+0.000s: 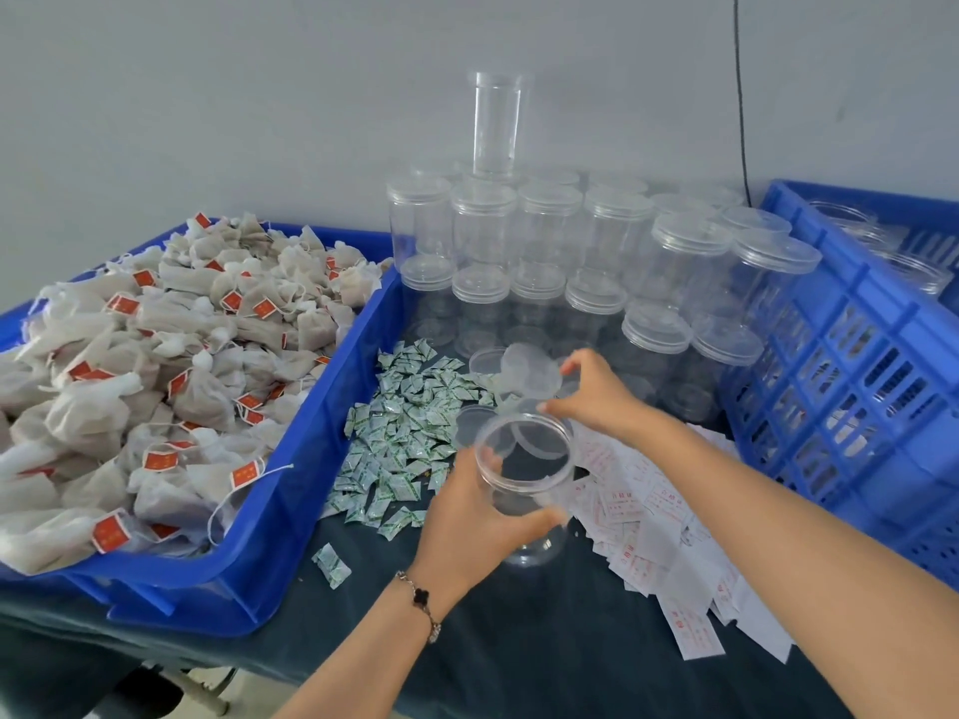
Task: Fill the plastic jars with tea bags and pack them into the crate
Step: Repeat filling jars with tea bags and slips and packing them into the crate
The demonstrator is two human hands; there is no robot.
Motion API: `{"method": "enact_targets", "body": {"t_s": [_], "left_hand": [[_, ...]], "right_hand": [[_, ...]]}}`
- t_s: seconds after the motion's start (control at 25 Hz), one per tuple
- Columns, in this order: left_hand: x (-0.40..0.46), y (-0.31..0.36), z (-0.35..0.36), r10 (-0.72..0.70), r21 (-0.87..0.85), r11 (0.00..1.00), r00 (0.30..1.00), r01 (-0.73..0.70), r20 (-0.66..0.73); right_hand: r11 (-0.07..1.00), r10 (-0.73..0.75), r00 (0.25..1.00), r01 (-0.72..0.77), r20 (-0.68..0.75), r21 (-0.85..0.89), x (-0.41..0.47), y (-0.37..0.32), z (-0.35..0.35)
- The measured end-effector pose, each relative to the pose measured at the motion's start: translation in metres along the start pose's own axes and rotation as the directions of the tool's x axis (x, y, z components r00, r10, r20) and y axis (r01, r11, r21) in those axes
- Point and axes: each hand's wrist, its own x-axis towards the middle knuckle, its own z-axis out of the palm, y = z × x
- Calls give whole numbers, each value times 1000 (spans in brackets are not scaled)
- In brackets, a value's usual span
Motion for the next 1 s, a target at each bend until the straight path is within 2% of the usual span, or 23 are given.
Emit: {"method": "enact_targets", "body": {"t_s": [0.12,0.28,0.4,0.48,0.56,0.68,0.8,0.92,1.0], "left_hand": [[9,7,-20,-9,-4,1000,980,9,-197],[15,6,-42,-151,-69,989,891,135,-427],[15,-3,-54,-202,-90,979,846,181,-493],[16,-8,-65,-192,-71,981,831,182,-522],[17,-13,-75,-146,-35,988,825,151,-546],[12,-16,-81,-110,-1,992,840,130,-532],[4,-19,-82,-91,7,994,853,111,-514],[1,-26,-85,-47,41,996,891,74,-452],[0,-28,-87,-42,45,996,888,71,-458]], "right_hand": [[999,0,1000,0,6,-47,-3,3,4],[968,-252,967,250,-51,-33,9,-74,4],[856,-514,852,517,99,-10,10,-162,25],[759,-607,756,643,245,-104,14,-205,53],[699,-573,745,662,341,-272,23,-228,82],[673,-479,809,587,341,-449,40,-237,117],[716,-418,861,508,289,-478,67,-238,140],[694,-242,876,456,417,-556,83,-240,160],[727,-246,908,404,340,-555,83,-237,169]]}}
